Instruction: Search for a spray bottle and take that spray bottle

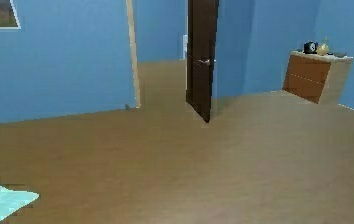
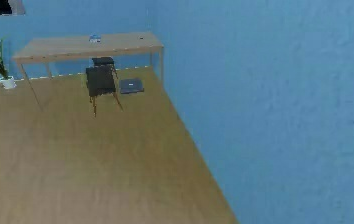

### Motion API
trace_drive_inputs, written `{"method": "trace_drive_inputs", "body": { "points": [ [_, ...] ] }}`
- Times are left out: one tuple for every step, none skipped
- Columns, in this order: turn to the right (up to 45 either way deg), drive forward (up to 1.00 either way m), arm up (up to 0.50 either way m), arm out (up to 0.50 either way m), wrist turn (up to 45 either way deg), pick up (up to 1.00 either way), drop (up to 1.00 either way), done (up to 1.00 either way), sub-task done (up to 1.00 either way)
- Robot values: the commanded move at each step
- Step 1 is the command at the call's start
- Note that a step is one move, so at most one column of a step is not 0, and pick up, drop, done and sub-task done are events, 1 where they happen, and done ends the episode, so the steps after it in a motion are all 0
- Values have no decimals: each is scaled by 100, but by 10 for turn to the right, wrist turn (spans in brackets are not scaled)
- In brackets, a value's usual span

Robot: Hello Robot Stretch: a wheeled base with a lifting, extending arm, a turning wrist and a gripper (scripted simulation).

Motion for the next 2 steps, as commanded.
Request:
{"method": "trace_drive_inputs", "body": {
  "points": [
    [0,100,0,0,0,0,0,0,0],
    [0,100,0,0,0,0,0,0,0]
  ]
}}
